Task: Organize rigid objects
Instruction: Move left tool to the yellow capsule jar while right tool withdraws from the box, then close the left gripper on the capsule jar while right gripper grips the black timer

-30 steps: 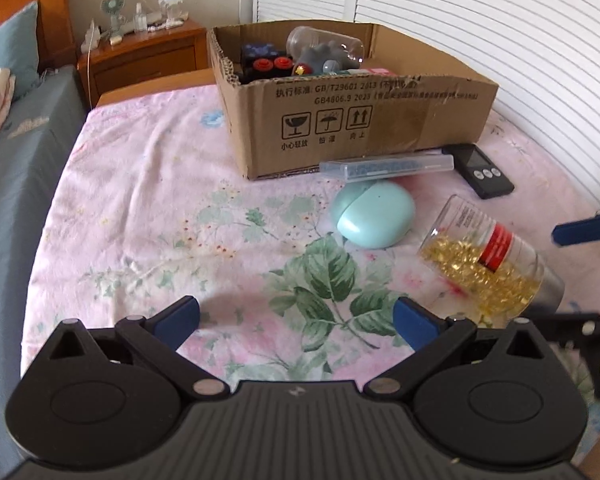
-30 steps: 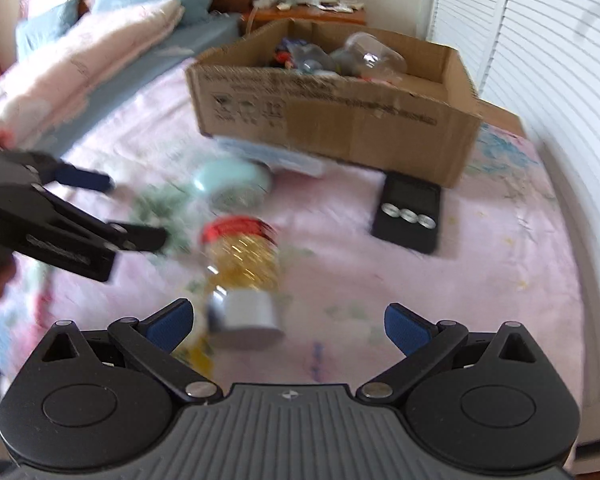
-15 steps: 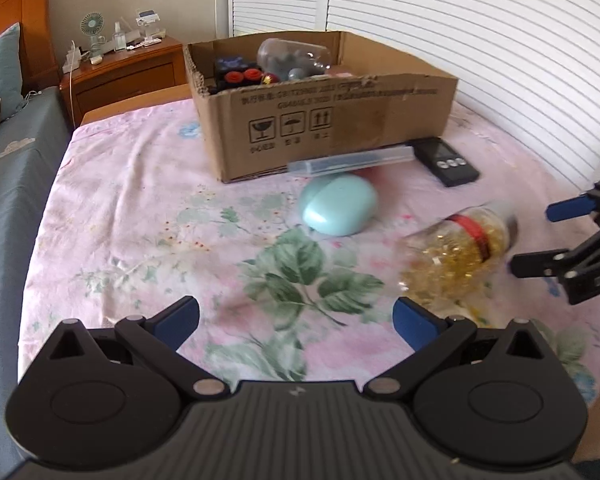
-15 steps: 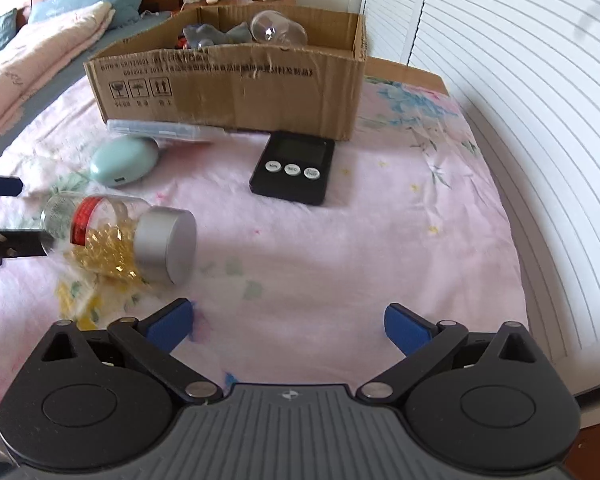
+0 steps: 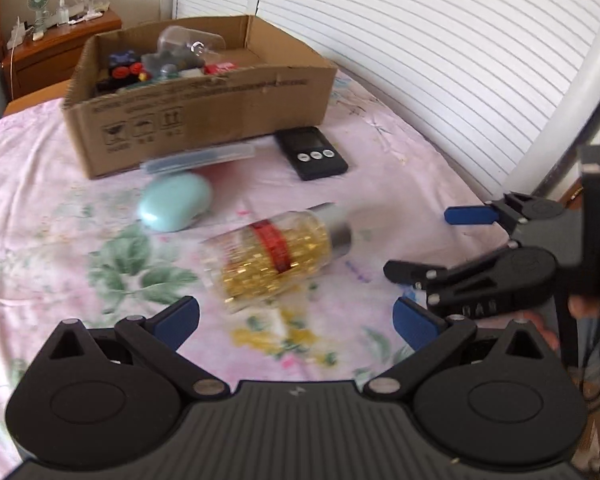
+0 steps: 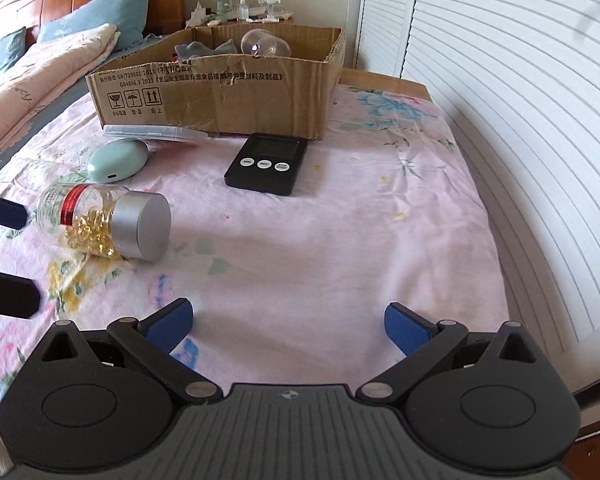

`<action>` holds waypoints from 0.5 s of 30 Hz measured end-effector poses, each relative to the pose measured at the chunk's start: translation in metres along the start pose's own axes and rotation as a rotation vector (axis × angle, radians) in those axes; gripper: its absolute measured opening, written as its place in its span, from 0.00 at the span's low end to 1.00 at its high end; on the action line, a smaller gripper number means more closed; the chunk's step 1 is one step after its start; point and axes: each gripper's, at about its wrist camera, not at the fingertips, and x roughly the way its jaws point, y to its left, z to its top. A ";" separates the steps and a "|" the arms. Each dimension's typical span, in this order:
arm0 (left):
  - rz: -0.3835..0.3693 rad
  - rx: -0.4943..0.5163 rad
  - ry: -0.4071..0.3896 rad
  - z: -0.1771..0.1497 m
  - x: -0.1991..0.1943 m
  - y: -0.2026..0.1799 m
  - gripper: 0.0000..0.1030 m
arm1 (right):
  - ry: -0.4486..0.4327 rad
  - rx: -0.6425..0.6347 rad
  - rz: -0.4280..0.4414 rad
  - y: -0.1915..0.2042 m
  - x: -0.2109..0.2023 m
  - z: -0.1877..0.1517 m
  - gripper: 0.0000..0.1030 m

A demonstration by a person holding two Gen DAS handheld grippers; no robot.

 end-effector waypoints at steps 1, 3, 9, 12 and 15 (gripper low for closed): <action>0.011 -0.008 0.002 0.001 0.005 -0.004 0.99 | -0.004 -0.001 0.002 -0.001 -0.001 -0.002 1.00; 0.041 -0.025 -0.002 0.004 0.015 -0.010 0.99 | -0.012 -0.006 0.008 -0.003 -0.004 -0.005 1.00; 0.142 -0.083 -0.044 0.014 0.034 -0.014 0.99 | -0.045 -0.025 0.030 -0.008 -0.010 -0.015 1.00; 0.189 -0.071 -0.069 0.018 0.041 -0.017 0.99 | -0.059 -0.034 0.038 -0.010 -0.013 -0.019 1.00; 0.236 -0.043 -0.095 0.019 0.045 -0.022 0.99 | -0.070 -0.039 0.041 -0.010 -0.014 -0.021 1.00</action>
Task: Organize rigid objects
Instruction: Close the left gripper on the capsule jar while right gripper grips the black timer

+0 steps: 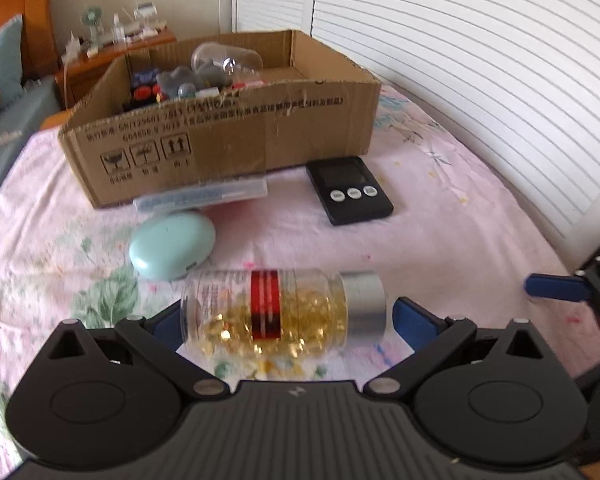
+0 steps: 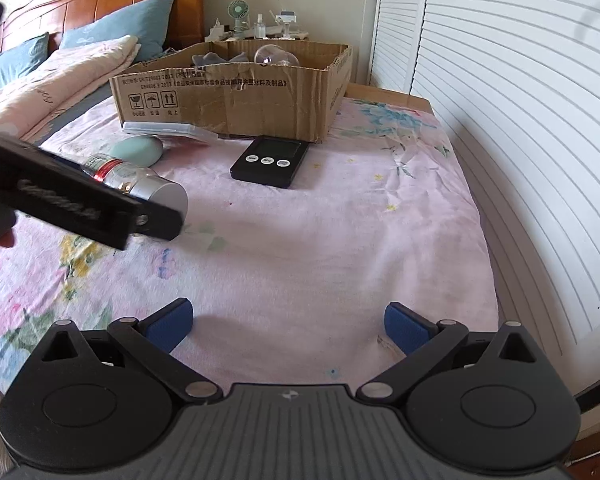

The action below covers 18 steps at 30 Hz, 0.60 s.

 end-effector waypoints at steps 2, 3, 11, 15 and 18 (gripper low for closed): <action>0.034 0.034 -0.023 -0.001 0.000 -0.005 0.98 | -0.006 -0.002 0.003 0.000 0.000 -0.001 1.00; 0.040 0.043 -0.024 -0.002 0.001 -0.006 0.97 | -0.008 -0.003 0.003 0.000 0.000 -0.001 1.00; 0.028 0.017 -0.027 -0.005 -0.002 0.003 0.91 | -0.018 -0.005 0.005 0.000 -0.001 -0.003 1.00; 0.042 0.002 -0.021 -0.009 -0.007 0.013 0.91 | -0.014 -0.009 0.009 -0.001 -0.001 -0.003 1.00; 0.050 -0.017 -0.016 -0.013 -0.013 0.025 0.91 | -0.010 -0.010 0.011 -0.001 -0.001 -0.002 1.00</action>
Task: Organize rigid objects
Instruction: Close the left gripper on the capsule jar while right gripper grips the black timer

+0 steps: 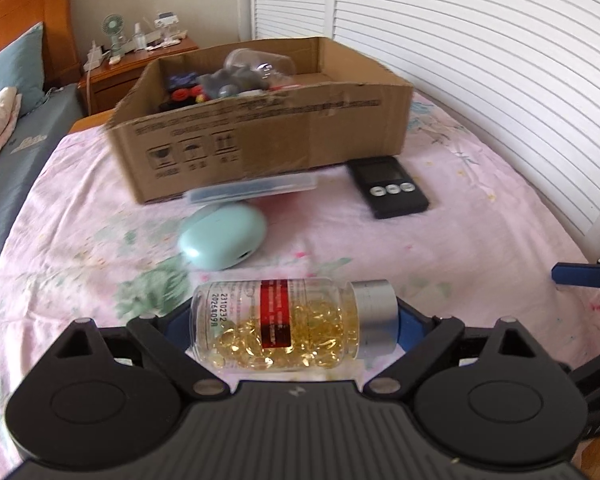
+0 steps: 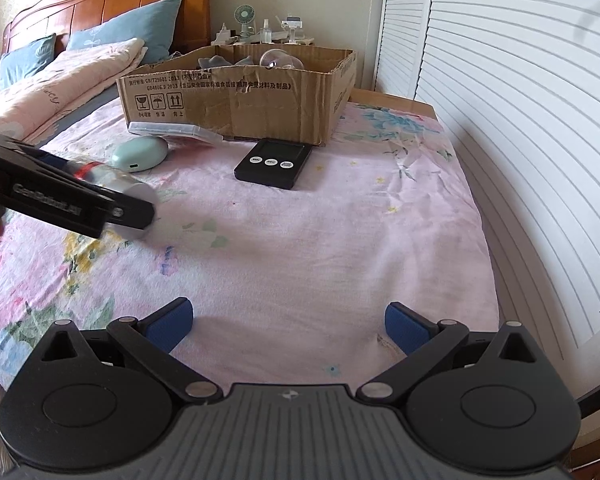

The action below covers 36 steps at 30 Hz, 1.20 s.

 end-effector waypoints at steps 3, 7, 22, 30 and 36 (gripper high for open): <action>0.031 -0.010 -0.002 -0.005 -0.004 0.015 0.91 | 0.005 0.001 0.000 0.000 0.000 0.001 1.00; 0.084 -0.015 -0.012 -0.009 -0.006 0.036 0.91 | 0.033 0.004 -0.003 0.001 0.002 0.006 1.00; 0.042 -0.098 -0.039 -0.023 -0.001 0.060 0.92 | 0.034 0.049 -0.037 0.005 0.018 0.057 1.00; 0.039 -0.093 -0.051 -0.025 -0.001 0.060 0.92 | 0.030 0.010 -0.039 0.015 0.063 0.096 0.85; 0.037 -0.096 -0.057 -0.023 0.000 0.060 0.92 | 0.043 0.029 -0.023 0.019 0.096 0.107 0.75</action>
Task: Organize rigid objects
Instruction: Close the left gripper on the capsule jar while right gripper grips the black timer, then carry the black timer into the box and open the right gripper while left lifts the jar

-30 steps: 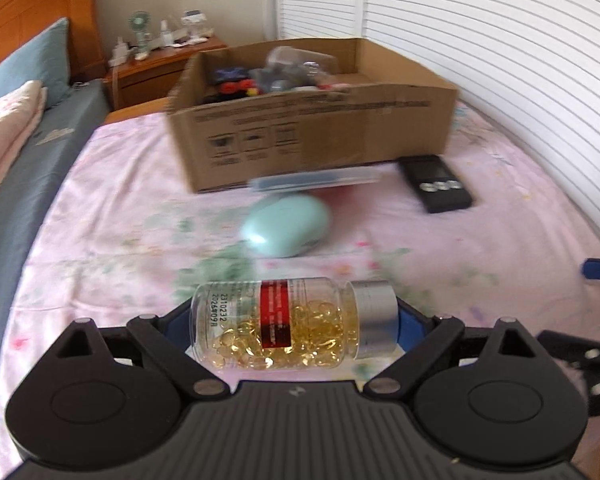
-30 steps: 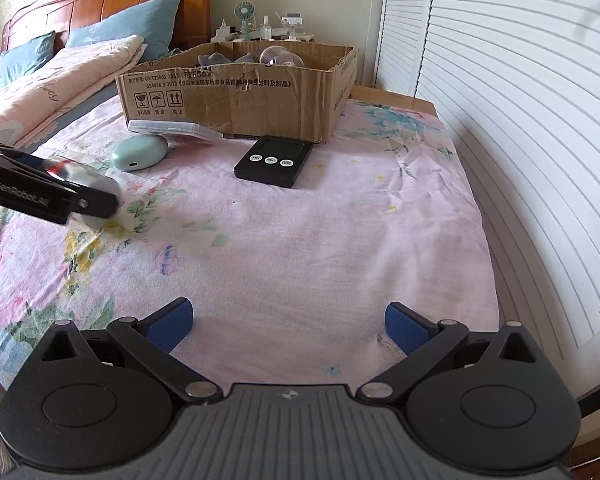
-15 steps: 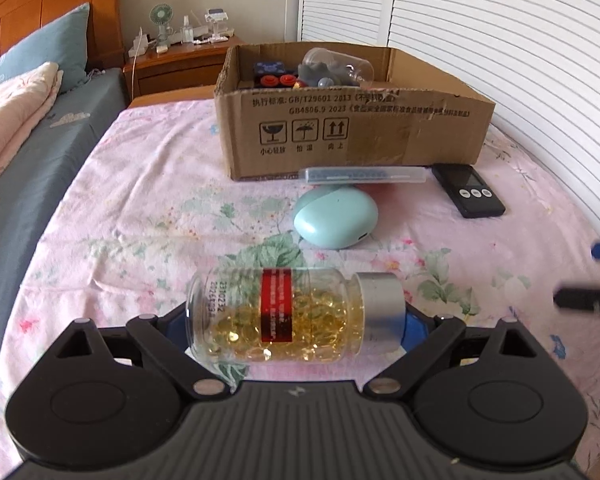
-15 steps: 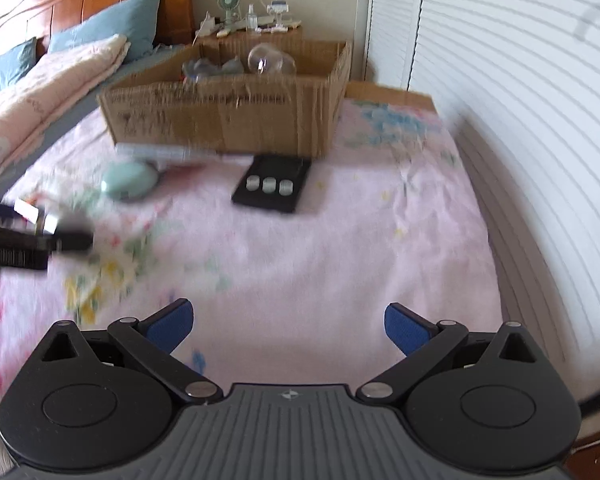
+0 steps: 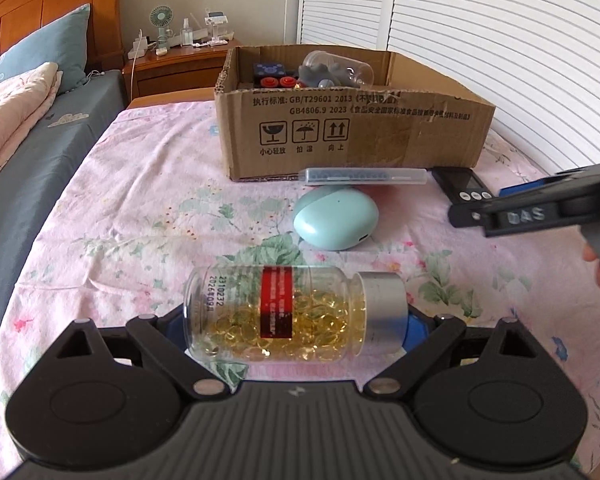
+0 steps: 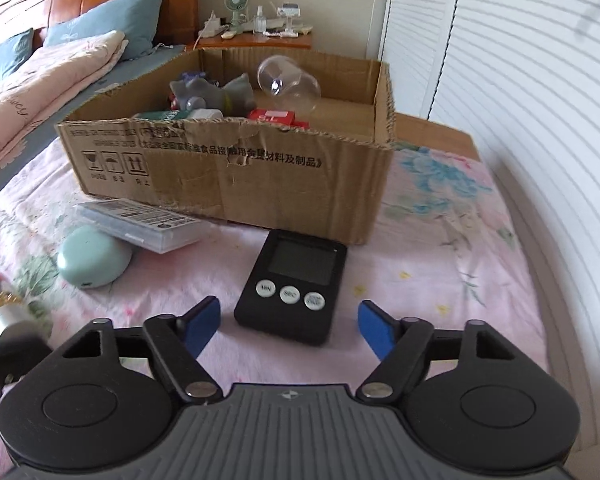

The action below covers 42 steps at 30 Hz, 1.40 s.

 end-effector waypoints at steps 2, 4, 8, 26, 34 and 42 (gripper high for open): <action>0.000 0.000 -0.003 0.001 0.000 0.000 0.92 | -0.013 0.002 -0.010 0.000 0.004 0.003 0.73; 0.002 0.002 -0.008 0.002 0.000 0.000 0.92 | -0.023 0.001 -0.012 0.001 0.007 0.005 0.69; -0.001 -0.001 -0.011 0.003 0.000 0.000 0.92 | -0.026 -0.002 -0.021 0.002 0.007 0.008 0.59; -0.086 0.103 0.024 0.011 -0.003 0.004 0.91 | 0.002 -0.041 0.017 0.001 -0.013 0.010 0.58; -0.121 0.196 0.035 0.022 -0.021 0.004 0.91 | -0.010 -0.071 0.027 -0.003 -0.035 0.012 0.58; -0.160 0.258 0.016 0.045 -0.043 0.004 0.91 | -0.075 -0.081 0.050 -0.005 -0.067 0.028 0.58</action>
